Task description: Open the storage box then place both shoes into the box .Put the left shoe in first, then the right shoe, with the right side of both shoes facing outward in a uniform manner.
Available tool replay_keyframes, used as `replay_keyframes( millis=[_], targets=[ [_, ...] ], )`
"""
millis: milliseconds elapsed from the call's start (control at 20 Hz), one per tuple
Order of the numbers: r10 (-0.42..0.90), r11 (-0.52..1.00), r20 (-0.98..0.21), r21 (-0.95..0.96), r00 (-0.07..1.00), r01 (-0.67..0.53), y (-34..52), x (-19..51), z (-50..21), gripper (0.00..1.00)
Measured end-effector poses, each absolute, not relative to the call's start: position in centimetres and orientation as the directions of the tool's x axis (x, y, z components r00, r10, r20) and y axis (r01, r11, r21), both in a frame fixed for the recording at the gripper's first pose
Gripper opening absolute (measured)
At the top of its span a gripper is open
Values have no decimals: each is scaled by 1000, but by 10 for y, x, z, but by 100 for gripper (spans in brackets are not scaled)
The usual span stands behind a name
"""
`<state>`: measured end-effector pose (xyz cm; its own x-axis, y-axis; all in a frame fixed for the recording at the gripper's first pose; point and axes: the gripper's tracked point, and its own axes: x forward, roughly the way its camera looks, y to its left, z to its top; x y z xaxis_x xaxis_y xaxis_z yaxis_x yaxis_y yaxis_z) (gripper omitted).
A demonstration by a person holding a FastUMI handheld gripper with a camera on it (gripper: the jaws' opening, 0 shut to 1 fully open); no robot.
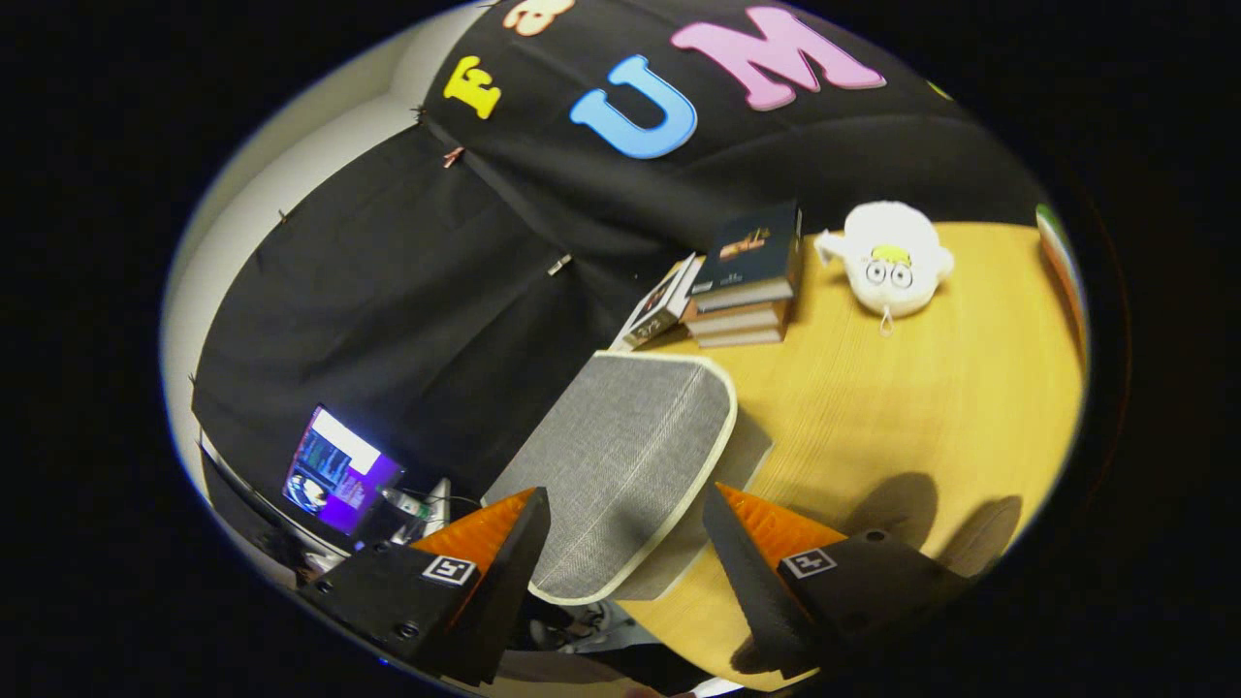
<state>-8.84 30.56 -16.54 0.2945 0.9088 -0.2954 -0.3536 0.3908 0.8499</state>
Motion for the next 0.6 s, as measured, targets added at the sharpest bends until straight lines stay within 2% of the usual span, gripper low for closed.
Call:
replay_keyframes(
  millis=[200,350,600],
  targets=[
    [928,332,-286,926,240,-179,322,-93,-204,98],
    [964,203,-195,979,179,-25,339,-102,-206,98],
    [982,65,-88,988,167,143,353,-99,-199,94]
  ],
)
